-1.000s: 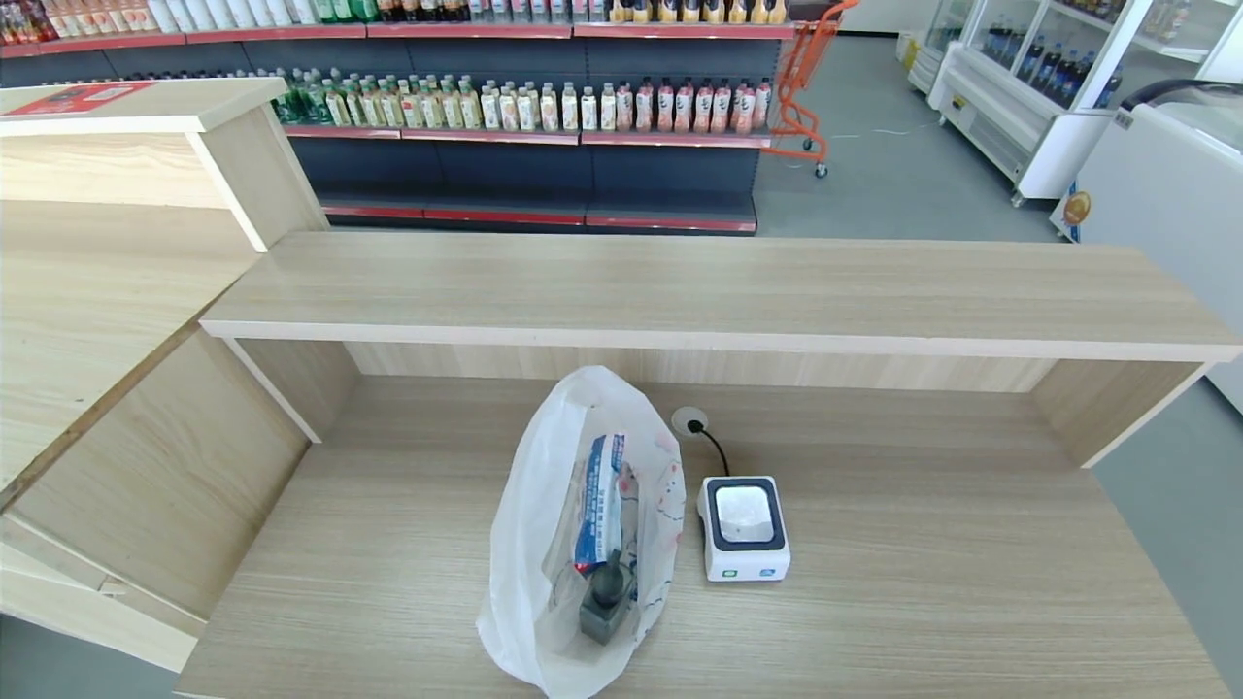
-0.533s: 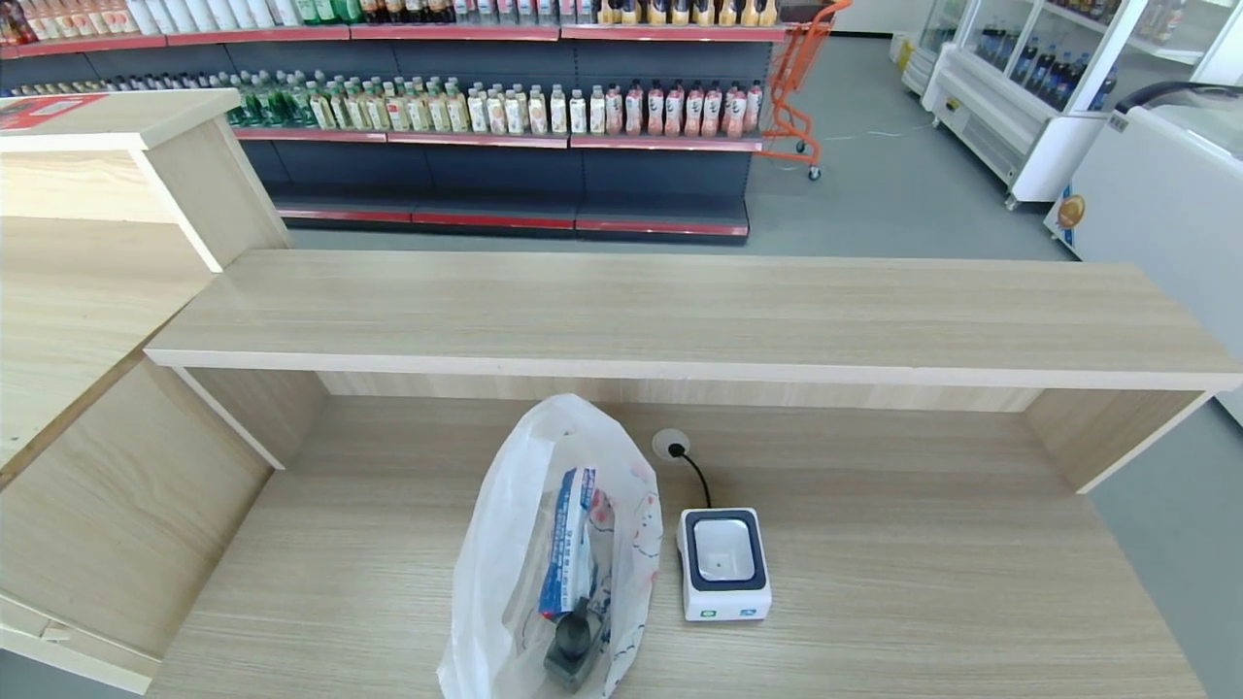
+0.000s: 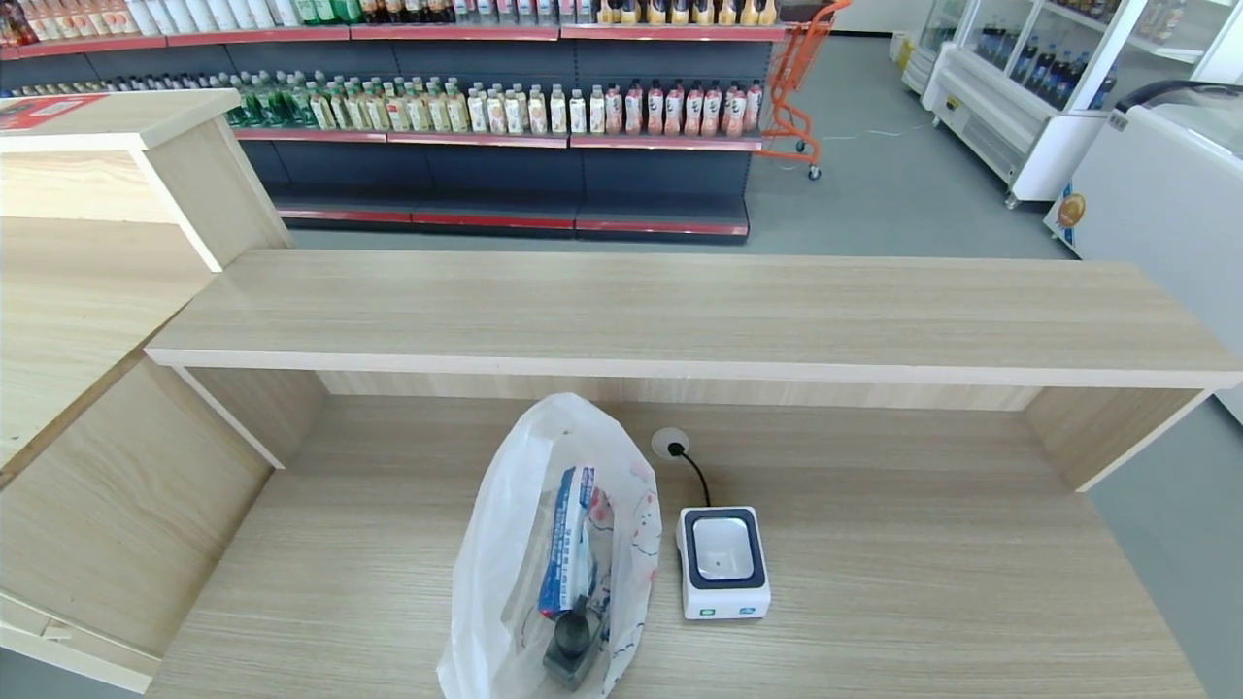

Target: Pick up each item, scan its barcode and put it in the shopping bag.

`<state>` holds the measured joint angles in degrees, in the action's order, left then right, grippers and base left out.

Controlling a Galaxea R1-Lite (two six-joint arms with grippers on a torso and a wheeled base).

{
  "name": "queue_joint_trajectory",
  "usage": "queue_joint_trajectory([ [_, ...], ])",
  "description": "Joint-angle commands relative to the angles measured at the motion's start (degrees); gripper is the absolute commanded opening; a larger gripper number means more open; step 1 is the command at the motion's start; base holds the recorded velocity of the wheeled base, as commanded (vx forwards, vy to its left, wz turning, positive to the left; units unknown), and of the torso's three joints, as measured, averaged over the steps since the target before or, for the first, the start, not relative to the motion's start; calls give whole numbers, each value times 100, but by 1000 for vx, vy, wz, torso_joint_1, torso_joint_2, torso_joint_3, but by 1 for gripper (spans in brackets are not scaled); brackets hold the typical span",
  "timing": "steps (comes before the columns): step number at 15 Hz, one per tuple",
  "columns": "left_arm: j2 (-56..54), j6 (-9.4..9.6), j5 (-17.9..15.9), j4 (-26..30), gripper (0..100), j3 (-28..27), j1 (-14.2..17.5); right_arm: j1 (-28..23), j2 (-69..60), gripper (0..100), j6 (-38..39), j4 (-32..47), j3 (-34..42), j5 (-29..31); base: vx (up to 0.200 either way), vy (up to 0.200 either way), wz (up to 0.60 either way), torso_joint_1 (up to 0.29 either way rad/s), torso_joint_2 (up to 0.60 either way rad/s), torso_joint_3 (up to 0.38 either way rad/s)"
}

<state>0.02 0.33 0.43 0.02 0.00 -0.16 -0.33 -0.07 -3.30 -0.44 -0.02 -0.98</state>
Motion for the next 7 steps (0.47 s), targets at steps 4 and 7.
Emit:
queue_joint_trajectory([
  [4,6,2,1,-2,100,0,7,7,16,0,-12,0,2,1,0,0,0,0,0,0],
  [7,6,2,1,-2,100,0,7,7,16,0,-12,0,-6,1,0,0,0,0,0,0],
])
